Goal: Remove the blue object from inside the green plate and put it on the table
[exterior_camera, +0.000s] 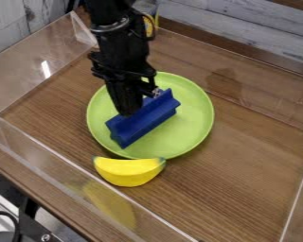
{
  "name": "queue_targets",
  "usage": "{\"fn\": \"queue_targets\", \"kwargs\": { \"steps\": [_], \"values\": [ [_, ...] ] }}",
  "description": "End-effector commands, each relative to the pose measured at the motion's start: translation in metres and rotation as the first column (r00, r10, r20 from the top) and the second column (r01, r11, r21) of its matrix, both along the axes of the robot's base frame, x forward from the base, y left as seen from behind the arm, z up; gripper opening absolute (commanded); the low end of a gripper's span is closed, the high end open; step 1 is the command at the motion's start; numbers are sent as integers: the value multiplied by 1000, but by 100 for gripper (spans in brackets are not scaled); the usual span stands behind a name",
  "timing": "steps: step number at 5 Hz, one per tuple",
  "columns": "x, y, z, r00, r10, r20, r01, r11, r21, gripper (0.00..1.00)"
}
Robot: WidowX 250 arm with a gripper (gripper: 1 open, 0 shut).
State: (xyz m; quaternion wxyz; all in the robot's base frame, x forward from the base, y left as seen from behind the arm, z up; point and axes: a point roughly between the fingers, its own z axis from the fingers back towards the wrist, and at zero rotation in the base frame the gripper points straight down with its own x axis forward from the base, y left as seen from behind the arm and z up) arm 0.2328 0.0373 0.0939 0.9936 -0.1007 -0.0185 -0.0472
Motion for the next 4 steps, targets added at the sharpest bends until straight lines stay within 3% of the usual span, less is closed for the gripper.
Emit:
{"fn": "queue_targets", "kwargs": {
  "steps": [1, 3, 4],
  "values": [
    [6, 7, 16, 999, 6, 52, -7, 1000, 15, 0],
    [6, 10, 21, 999, 7, 50, -8, 1000, 8, 0],
    [7, 10, 20, 999, 7, 49, -7, 1000, 4, 100]
  ]
}}
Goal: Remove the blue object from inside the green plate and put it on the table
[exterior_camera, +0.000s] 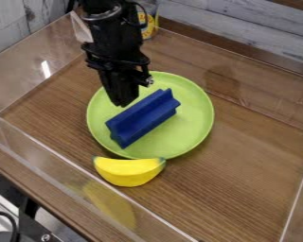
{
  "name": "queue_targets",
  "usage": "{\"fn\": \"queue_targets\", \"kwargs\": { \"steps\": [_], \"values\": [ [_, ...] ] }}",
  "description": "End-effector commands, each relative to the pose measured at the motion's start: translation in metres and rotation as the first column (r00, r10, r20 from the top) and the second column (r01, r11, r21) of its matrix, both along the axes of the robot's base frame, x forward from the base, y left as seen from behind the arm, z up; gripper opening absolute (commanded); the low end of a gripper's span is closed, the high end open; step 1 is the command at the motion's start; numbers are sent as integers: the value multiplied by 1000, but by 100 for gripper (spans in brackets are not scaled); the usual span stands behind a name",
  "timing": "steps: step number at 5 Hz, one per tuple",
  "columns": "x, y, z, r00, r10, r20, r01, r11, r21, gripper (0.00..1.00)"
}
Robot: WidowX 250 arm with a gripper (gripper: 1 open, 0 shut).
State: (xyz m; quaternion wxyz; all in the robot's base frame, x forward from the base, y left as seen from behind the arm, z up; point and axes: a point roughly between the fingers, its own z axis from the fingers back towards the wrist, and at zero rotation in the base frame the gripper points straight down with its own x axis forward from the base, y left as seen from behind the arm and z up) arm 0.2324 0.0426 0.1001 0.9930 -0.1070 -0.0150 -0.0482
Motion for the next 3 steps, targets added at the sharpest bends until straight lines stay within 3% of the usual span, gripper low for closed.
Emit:
{"fn": "queue_targets", "kwargs": {
  "steps": [1, 2, 3],
  "values": [
    [9, 5, 12, 998, 9, 56, -10, 1000, 14, 100],
    [10, 6, 12, 998, 9, 55, -10, 1000, 13, 0],
    [11, 5, 9, 999, 7, 54, -8, 1000, 12, 100]
  ]
}}
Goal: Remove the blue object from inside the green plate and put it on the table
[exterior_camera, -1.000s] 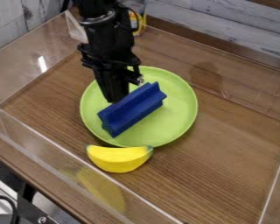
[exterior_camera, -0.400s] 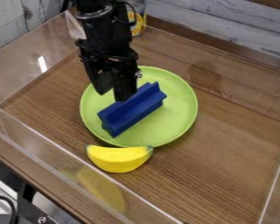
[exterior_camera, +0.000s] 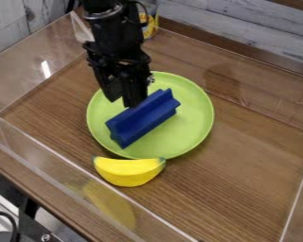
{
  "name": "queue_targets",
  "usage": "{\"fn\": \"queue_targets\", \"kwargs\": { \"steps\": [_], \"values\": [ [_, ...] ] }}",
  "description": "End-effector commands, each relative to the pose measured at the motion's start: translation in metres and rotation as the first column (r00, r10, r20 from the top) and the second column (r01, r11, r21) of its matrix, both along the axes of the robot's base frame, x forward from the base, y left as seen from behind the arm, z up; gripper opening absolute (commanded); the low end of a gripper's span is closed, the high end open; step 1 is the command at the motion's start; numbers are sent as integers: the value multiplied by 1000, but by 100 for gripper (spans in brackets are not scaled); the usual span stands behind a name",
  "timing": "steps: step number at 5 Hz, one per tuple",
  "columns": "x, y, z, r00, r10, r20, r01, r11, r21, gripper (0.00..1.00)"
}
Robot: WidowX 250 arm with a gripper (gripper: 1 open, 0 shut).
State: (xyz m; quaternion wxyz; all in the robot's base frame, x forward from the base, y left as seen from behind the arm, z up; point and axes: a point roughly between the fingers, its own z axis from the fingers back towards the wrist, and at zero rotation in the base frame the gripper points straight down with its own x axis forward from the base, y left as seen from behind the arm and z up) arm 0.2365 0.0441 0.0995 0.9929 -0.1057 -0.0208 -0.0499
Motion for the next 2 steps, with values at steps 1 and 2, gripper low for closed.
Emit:
{"fn": "queue_targets", "kwargs": {
  "steps": [1, 2],
  "values": [
    [7, 5, 10, 999, 10, 41, -11, 1000, 7, 0],
    [8, 5, 11, 999, 11, 40, -11, 1000, 5, 0]
  ]
}}
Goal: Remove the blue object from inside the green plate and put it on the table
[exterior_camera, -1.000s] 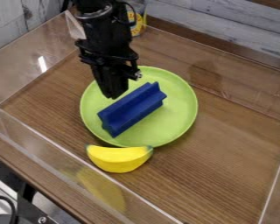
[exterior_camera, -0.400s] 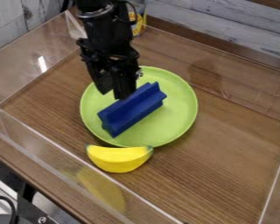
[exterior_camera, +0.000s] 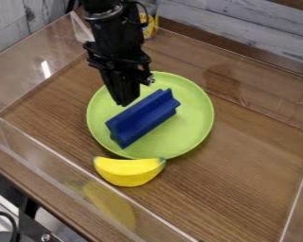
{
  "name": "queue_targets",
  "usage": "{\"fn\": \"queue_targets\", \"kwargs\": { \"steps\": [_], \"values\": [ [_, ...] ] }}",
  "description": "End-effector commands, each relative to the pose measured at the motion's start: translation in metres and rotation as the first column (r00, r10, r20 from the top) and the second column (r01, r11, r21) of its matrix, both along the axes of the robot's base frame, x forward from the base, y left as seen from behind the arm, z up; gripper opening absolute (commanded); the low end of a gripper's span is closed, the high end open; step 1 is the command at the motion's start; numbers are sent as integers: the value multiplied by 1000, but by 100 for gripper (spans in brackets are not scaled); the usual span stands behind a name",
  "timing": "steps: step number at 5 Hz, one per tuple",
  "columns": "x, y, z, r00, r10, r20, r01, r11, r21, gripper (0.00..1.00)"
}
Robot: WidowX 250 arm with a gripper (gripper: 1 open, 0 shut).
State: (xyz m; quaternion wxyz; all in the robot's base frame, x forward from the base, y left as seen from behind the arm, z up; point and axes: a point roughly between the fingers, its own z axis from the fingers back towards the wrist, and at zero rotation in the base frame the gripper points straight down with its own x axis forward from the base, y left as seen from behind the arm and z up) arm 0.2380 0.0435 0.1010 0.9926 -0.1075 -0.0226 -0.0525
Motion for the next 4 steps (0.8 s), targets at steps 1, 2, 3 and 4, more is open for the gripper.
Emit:
{"fn": "queue_targets", "kwargs": {
  "steps": [1, 2, 3, 4],
  "values": [
    [8, 6, 7, 999, 15, 35, -15, 1000, 6, 100],
    [10, 5, 4, 999, 13, 35, -13, 1000, 4, 100],
    [10, 5, 2, 999, 12, 34, -12, 1000, 4, 0],
    [11, 6, 0, 999, 10, 34, -10, 1000, 4, 0]
  ]
}}
